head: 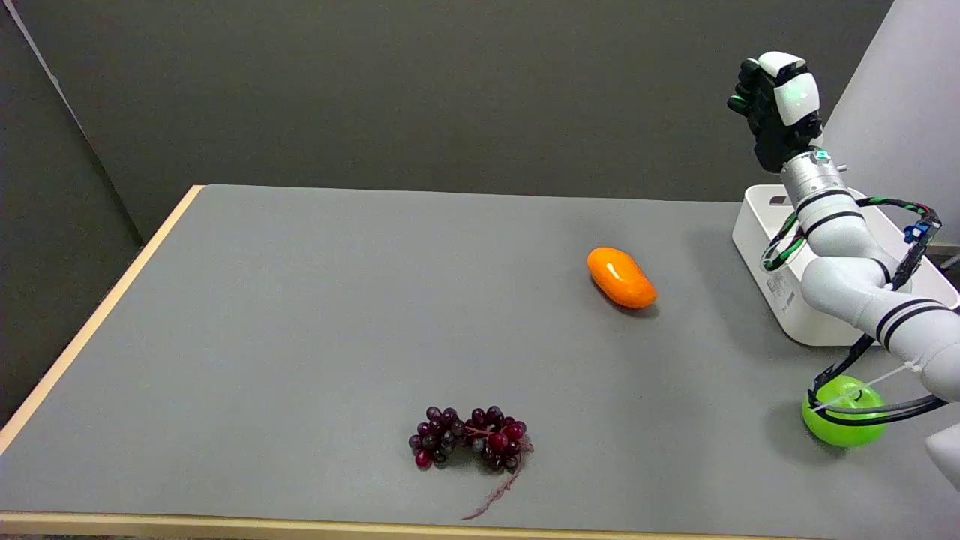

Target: Pick up the green apple.

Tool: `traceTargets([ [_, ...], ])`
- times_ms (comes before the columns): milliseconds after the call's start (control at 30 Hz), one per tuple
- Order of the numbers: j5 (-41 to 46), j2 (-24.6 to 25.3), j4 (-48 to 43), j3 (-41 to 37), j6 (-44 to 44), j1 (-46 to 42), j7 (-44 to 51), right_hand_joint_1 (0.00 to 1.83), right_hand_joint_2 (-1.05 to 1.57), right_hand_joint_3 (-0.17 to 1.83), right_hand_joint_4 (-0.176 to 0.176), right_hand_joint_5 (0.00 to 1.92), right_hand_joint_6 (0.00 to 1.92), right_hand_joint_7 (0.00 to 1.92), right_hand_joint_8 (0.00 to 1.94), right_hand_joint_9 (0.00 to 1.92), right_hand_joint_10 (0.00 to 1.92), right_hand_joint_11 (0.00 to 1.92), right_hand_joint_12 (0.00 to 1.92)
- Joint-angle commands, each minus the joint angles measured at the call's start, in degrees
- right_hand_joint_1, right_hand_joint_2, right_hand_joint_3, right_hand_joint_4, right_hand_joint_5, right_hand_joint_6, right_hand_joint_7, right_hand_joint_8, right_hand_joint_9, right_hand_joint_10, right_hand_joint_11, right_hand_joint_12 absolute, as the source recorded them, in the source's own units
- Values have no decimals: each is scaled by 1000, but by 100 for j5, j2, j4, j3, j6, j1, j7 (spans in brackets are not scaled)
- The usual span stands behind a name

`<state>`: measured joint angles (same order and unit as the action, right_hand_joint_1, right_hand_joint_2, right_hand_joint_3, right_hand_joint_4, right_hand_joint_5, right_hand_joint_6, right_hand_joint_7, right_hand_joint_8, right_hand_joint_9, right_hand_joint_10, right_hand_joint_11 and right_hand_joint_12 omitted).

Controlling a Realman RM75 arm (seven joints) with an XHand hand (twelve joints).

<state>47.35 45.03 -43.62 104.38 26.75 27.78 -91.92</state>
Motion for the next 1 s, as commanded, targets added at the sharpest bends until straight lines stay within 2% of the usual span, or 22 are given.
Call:
traceTargets([
  [33,12,7,-22,10,93,-133,-9,241,761,960,-102,155,417,100,329,5,584,-1,891],
  [433,-52,-29,-591,-491,306,-645,39,241,761,960,-105,156,419,98,329,4,587,-1,890],
  [667,-68,-220,-1040,-685,538,-1012,39,244,768,957,-106,157,416,102,332,3,600,-1,796],
  [867,-322,-375,-1685,-1194,709,-1567,39,247,770,956,-109,157,418,105,339,1,610,-1,785],
  [1000,-429,-413,-2266,-1830,787,-2253,39,251,769,954,-111,162,422,116,351,1,654,-1,789],
])
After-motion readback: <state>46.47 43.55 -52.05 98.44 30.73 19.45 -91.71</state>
